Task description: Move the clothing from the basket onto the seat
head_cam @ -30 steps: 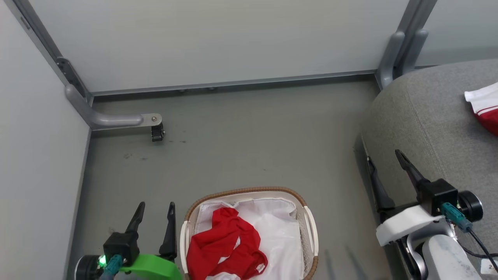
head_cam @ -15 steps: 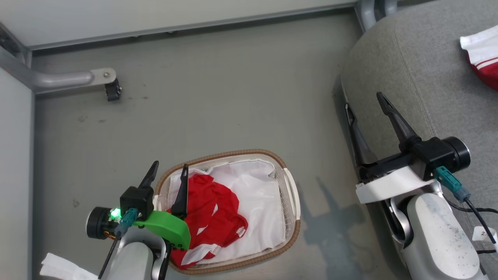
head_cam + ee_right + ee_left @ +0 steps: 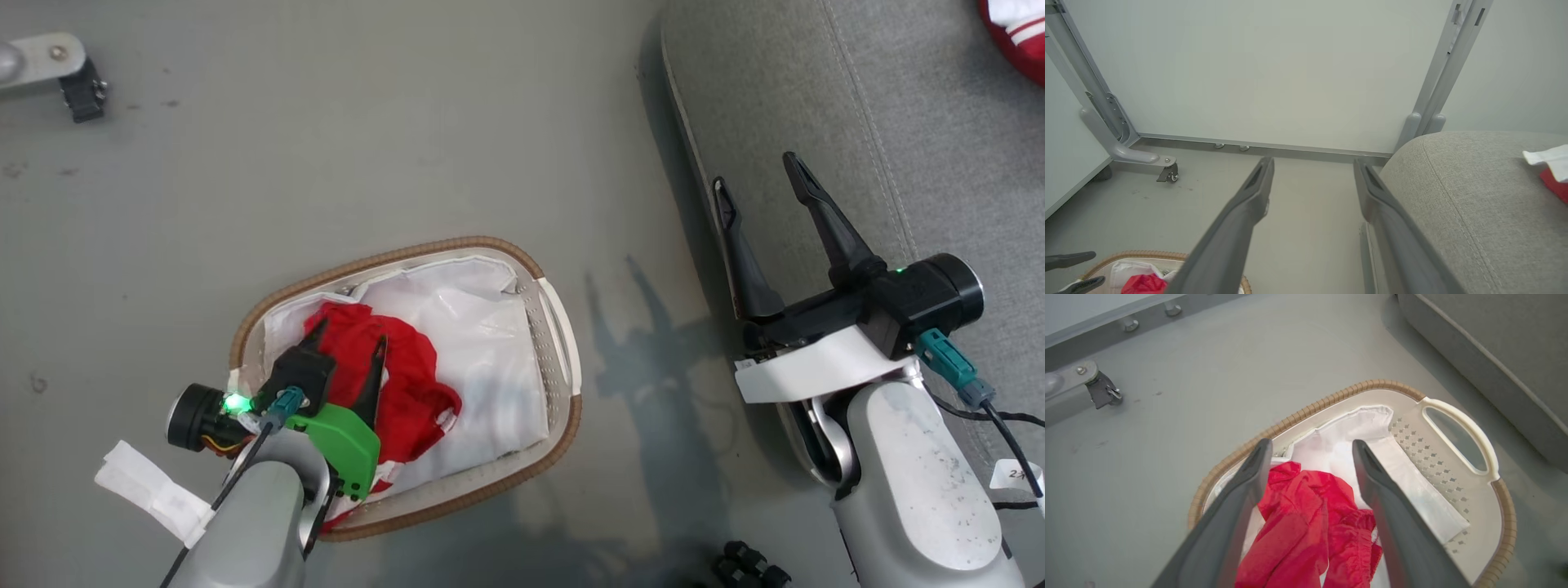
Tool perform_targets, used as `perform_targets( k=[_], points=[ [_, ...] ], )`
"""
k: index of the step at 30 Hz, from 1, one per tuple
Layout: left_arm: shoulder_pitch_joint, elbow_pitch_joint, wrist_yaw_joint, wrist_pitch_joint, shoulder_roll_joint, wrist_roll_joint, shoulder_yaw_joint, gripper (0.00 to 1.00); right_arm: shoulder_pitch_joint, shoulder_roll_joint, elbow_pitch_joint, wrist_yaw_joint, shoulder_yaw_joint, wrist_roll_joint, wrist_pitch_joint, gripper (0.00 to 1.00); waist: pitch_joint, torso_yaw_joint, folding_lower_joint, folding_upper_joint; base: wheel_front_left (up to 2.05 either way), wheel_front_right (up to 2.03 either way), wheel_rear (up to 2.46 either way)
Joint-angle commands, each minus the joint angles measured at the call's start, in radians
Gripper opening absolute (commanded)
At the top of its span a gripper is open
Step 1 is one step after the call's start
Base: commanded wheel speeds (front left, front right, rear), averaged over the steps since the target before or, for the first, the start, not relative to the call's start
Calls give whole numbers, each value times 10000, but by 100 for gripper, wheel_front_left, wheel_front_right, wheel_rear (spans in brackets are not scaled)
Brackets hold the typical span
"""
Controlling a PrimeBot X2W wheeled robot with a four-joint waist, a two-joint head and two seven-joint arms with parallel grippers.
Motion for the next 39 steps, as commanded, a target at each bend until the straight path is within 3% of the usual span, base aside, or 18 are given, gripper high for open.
perform_targets(
  k=[1,10,18,32,39],
  points=[
    [-338,270,-13,-3,200,143,-141,100,-176,14,-70,-14,24,74,-46,100,806,-553,-2,0,0,0,0],
    [-1787,2800,21,180,525,808,-1160,100,-146,14,-78,-14,107,560,-46,100,1537,-755,-2,0,0,0,0],
    [-2903,4500,497,1654,549,1210,-1584,100,-172,12,-159,-14,282,742,-46,100,1903,-886,-2,0,0,0,0],
    [-3658,5009,426,2923,603,1498,-2252,100,-390,9,-315,-14,408,1108,-46,100,2581,-1074,-2,0,0,0,0],
    [-3742,5052,503,2744,691,1382,-2366,100,-505,9,-359,-14,442,1223,-46,100,2794,-1202,-2,0,0,0,0]
  ],
)
